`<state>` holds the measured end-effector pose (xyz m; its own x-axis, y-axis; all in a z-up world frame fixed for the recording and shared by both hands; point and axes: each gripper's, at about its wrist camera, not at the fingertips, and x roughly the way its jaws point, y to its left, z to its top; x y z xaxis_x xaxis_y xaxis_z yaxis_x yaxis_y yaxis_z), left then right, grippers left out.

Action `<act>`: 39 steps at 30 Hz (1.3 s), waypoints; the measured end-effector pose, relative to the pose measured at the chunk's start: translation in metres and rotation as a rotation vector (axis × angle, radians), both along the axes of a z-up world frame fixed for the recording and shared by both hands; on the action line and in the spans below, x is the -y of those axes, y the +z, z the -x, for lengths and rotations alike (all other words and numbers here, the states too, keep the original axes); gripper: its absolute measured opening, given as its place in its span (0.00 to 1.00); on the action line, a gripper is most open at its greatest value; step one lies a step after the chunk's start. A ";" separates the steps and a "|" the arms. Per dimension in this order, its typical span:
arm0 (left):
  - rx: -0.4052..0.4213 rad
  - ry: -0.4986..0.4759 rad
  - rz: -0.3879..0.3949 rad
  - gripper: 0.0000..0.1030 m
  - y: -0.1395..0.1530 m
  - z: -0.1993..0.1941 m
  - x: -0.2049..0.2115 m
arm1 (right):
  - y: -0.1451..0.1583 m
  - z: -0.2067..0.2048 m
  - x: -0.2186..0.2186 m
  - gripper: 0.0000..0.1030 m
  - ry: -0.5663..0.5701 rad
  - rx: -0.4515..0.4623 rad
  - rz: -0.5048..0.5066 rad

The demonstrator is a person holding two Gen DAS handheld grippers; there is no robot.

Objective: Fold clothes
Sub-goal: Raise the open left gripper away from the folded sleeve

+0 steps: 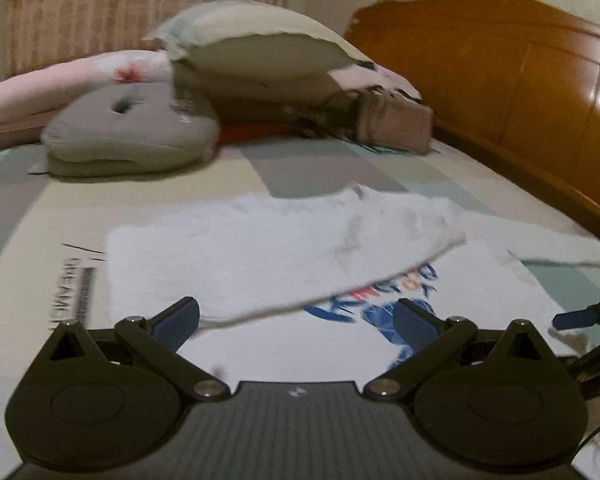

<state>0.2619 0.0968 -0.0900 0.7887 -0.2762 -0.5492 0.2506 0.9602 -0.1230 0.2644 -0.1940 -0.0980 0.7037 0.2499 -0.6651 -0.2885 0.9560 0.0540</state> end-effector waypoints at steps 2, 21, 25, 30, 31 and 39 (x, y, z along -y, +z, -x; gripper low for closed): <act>-0.032 0.046 0.025 0.99 0.004 -0.002 -0.015 | 0.008 -0.009 -0.003 0.92 0.002 0.020 0.004; -0.101 0.177 -0.002 0.99 -0.006 -0.014 -0.040 | -0.024 -0.099 -0.021 0.24 0.037 0.011 0.116; -0.097 0.159 0.006 0.99 -0.005 -0.013 -0.038 | -0.013 -0.095 -0.022 0.25 0.048 -0.006 0.131; -0.112 0.124 -0.013 0.99 -0.009 -0.015 -0.033 | -0.002 -0.098 -0.018 0.39 0.013 0.030 0.119; -0.118 0.112 -0.021 0.99 -0.010 -0.015 -0.030 | -0.004 -0.101 -0.017 0.39 -0.005 0.007 0.125; -0.097 -0.026 -0.127 0.99 -0.004 0.002 0.020 | 0.014 -0.029 0.014 0.76 -0.030 -0.047 0.005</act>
<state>0.2598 0.0772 -0.0944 0.7240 -0.2193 -0.6540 0.2684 0.9630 -0.0257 0.2935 -0.2083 -0.0837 0.6788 0.2263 -0.6986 -0.2571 0.9644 0.0625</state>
